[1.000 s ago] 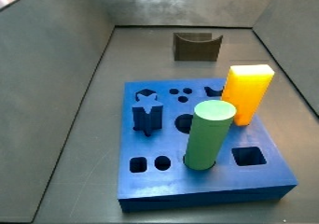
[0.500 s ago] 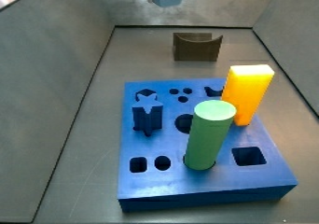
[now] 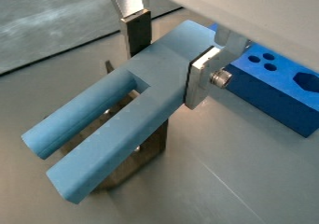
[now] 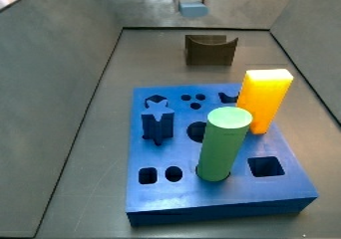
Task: Pick up the square-circle object. Move up. Place the square-circle object on the fixture. Regrasp the square-circle object. Move to above the board. Insert the square-circle object.
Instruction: Place the square-circle object on the fixture.
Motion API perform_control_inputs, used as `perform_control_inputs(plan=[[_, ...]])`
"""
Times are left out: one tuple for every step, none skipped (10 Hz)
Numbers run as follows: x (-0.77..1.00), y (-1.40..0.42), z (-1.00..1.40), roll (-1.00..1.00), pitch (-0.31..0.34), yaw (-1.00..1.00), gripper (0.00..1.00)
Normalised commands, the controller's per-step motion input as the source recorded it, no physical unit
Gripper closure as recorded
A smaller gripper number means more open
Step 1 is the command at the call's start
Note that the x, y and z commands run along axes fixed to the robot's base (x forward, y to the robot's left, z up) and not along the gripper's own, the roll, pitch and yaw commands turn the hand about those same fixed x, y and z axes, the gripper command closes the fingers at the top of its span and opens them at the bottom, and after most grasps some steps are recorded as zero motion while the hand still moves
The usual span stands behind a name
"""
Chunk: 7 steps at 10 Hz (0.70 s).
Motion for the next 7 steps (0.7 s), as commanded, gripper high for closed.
perform_control_inputs(plan=[[0.81,-0.05,-0.05,-0.13,0.024,-0.15,1.00],[0.74,-0.03,-0.04,-0.12,0.034,-0.12,1.00],[0.60,-0.01,-0.02,-0.12,0.056,-0.08,1.00],[0.50,0.00,-0.02,-0.12,0.073,-0.06,1.00],[0.39,-0.14,0.65,-1.00,0.103,-0.11,1.00],[0.32,-0.13,0.64,-1.00,0.107,-0.11,1.00],[0.16,-0.03,0.44,-1.00,0.117,-0.11,1.00]])
